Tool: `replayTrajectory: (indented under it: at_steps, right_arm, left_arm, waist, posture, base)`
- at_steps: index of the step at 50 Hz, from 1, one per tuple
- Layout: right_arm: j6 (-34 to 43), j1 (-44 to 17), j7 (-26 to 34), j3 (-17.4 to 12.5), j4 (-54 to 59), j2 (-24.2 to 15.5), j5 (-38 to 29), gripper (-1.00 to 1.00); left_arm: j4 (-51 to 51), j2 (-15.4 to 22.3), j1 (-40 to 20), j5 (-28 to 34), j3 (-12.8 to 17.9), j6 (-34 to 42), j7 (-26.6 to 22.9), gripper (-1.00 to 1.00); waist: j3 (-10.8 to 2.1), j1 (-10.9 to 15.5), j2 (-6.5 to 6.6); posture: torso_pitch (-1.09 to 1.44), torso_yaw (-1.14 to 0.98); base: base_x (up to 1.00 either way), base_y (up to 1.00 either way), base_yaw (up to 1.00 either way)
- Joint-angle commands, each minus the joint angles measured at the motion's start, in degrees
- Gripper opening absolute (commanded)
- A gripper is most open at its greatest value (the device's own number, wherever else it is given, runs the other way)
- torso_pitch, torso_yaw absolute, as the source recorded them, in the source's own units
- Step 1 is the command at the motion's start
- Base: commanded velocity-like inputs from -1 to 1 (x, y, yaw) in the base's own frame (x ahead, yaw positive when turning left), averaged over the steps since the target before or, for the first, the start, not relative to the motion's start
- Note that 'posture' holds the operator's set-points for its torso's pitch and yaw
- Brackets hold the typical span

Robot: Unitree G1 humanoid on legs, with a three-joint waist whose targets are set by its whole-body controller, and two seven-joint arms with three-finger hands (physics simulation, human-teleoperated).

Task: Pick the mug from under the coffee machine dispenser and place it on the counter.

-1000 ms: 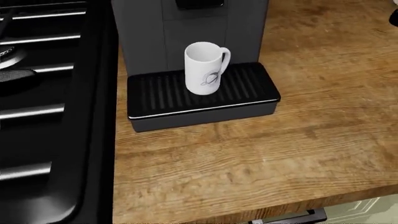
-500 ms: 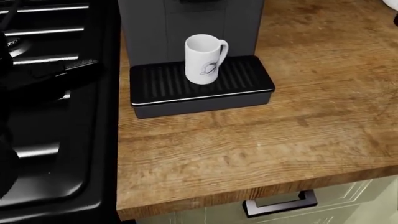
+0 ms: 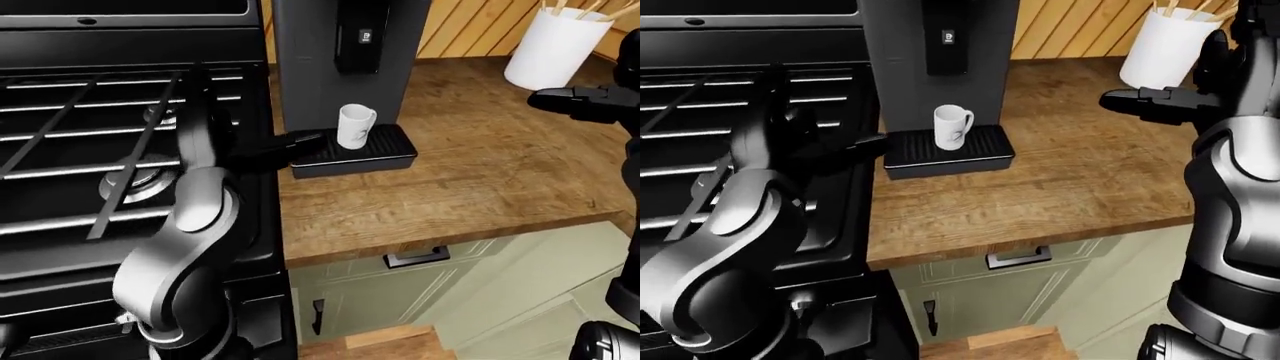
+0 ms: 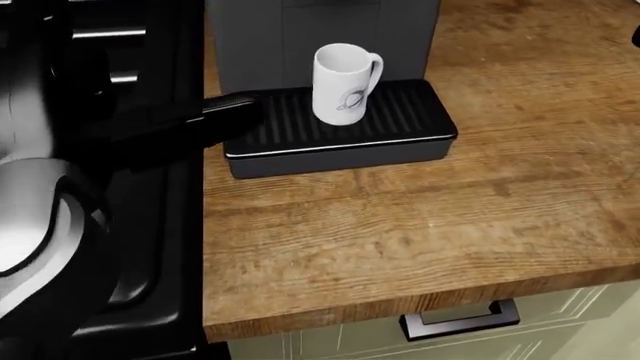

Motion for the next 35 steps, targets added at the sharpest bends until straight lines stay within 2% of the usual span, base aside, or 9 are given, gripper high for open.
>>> replayTrajectory:
  at_steps: [1, 6, 10, 18, 28, 35]
  right_arm:
    - [-1.6, -1.6, -0.1, -0.9, -1.5, -1.3, -0.2, 1.0]
    - [-1.6, -1.7, -0.2, -0.9, -1.5, -1.3, -0.1, 1.0]
    - [-1.4, -1.8, -0.3, -1.0, -1.4, -1.5, 0.2, 1.0]
    - [-1.6, -1.7, -0.3, -1.1, -1.2, -1.8, 0.3, 1.0]
    - [-1.8, -1.7, -0.3, -1.1, -1.1, -1.9, 0.3, 1.0]
    - [-2.0, -1.5, -0.2, -1.2, -1.0, -1.9, 0.2, 1.0]
  left_arm:
    - [0.8, -0.5, -2.0, 1.1, -1.0, -3.6, 0.1, 1.0]
    - [3.2, -2.4, -2.2, 2.7, -2.9, -6.1, 0.0, 1.0]
    - [4.2, -3.4, -2.4, 3.1, -3.0, -6.5, 0.0, 1.0]
    - [6.4, -5.2, -2.8, 5.3, -5.2, -8.1, 0.4, 1.0]
    - [1.5, -9.4, -1.0, 6.7, -7.7, -3.9, 1.4, 1.0]
    - [3.0, -12.0, 0.0, 8.6, -9.7, -5.3, 0.9, 1.0]
  waist:
    - [-1.31, 0.0, -0.37]
    - [-1.44, 0.1, -0.57]
    - [-1.47, 0.0, -0.69]
    - [-1.49, 0.1, -0.91]
    - [-1.39, 0.1, -1.31]
    - [-1.31, 0.3, -1.61]
  posture:
    - [0.0, 0.0]
    - [0.0, 0.0]
    - [0.0, 0.0]
    - [0.0, 0.0]
    - [0.0, 0.0]
    - [0.0, 0.0]
  base:
    - [0.0, 0.0, 0.0]
    - [0.0, 0.0, 0.0]
    - [0.0, 0.0, 0.0]
    - [0.0, 0.0, 0.0]
    - [0.0, 0.0, 0.0]
    - [0.0, 0.0, 0.0]
